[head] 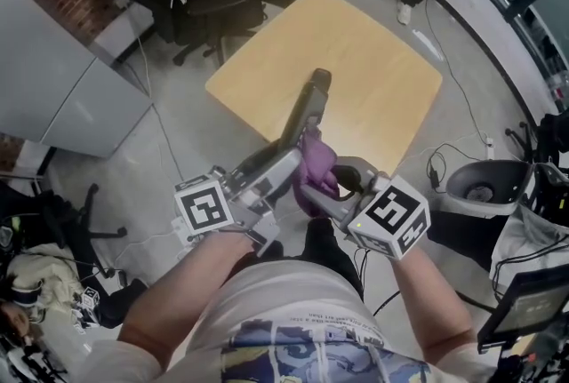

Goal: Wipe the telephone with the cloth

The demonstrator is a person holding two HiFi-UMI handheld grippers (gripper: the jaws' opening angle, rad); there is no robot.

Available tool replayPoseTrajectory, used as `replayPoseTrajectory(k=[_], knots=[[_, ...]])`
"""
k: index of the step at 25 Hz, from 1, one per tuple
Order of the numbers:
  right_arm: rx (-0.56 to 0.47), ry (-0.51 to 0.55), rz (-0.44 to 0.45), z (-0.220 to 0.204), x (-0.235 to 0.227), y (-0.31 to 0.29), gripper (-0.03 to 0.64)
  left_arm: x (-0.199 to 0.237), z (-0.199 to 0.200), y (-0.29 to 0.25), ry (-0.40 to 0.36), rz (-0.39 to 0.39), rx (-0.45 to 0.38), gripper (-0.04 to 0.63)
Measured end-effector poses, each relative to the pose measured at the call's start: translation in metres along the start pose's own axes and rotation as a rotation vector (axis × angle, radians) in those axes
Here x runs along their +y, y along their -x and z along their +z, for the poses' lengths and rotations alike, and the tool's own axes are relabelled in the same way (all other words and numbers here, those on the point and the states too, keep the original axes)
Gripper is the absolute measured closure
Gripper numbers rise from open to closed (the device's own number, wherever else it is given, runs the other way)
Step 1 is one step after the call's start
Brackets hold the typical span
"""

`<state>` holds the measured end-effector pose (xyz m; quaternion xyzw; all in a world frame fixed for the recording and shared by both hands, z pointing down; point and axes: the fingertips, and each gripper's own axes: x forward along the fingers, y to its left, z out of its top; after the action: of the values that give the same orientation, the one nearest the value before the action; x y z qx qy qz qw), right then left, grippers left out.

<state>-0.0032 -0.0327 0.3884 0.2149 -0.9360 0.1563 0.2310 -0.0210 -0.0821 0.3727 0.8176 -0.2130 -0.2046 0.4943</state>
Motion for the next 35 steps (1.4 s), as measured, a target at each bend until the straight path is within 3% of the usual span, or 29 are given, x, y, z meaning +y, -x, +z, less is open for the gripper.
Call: replayPoseTrajectory(k=[9,13,17,20,35], knots=[[0.048,0.04,0.084,-0.014,0.029,0.005,0.501,-0.011,0.009,-0.003,0.085,-0.067,-0.041,0.345],[0.036,0.033,0.026,-0.012,0.012,0.017,0.5,-0.013,0.004,-0.004,0.074,-0.066,-0.024,0.345],[0.002,-0.01,-0.072,-0.002,-0.025,0.029,0.5,-0.018,-0.002,-0.01,0.101,-0.09,-0.015,0.345],[-0.017,-0.031,-0.098,0.006,-0.039,0.029,0.5,-0.019,-0.007,-0.012,0.118,-0.099,-0.007,0.345],[0.073,0.021,0.032,-0.021,0.006,0.01,0.5,-0.009,-0.005,-0.021,0.142,-0.08,-0.034,0.345]])
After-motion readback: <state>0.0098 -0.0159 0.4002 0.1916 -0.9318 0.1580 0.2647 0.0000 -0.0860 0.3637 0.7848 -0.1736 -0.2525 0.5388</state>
